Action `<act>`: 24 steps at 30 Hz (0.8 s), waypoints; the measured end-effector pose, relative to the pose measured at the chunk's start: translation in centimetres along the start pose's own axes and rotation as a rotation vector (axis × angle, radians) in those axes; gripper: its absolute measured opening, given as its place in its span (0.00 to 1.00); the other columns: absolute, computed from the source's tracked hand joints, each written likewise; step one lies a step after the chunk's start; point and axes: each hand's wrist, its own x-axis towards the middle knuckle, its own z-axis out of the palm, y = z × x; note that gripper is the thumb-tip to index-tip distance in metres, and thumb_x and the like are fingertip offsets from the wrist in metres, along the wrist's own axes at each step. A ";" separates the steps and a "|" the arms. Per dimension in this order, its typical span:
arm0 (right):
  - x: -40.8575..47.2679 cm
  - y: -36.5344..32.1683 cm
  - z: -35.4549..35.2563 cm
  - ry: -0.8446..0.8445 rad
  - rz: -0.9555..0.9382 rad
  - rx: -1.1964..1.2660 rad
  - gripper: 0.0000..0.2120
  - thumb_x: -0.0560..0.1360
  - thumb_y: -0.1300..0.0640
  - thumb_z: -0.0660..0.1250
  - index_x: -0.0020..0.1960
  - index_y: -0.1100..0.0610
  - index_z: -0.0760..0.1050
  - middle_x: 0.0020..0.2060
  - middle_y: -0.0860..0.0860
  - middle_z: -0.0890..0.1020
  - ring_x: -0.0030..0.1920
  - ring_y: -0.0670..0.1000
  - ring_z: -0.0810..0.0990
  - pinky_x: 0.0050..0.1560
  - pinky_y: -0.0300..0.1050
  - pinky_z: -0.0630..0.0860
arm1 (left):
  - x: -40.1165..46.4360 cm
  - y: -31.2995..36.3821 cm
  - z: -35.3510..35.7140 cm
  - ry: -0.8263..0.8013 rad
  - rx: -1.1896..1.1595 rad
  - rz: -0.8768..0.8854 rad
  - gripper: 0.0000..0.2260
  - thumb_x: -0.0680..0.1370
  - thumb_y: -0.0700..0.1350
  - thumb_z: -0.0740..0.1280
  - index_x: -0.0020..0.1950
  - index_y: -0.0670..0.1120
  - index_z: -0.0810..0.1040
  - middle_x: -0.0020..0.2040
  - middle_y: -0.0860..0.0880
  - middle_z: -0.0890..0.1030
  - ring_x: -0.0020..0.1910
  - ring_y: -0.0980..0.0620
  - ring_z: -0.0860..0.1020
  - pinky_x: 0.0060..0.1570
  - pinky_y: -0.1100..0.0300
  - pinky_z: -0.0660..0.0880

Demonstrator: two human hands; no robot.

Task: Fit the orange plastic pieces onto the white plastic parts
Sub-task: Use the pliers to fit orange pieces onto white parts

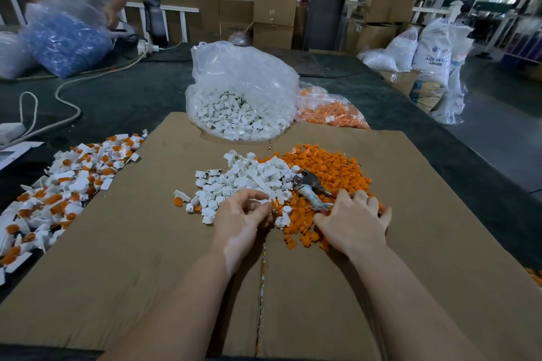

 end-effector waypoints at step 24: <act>-2.7 -1.4 -4.2 -0.446 -0.381 0.555 0.15 0.79 0.52 0.55 0.37 0.58 0.68 0.33 0.57 0.67 0.32 0.53 0.65 0.35 0.46 0.60 | 1.5 2.2 -0.2 0.108 -0.243 -0.162 0.03 0.75 0.34 0.66 0.47 0.40 0.76 0.29 0.46 0.79 0.24 0.58 0.77 0.26 0.68 0.74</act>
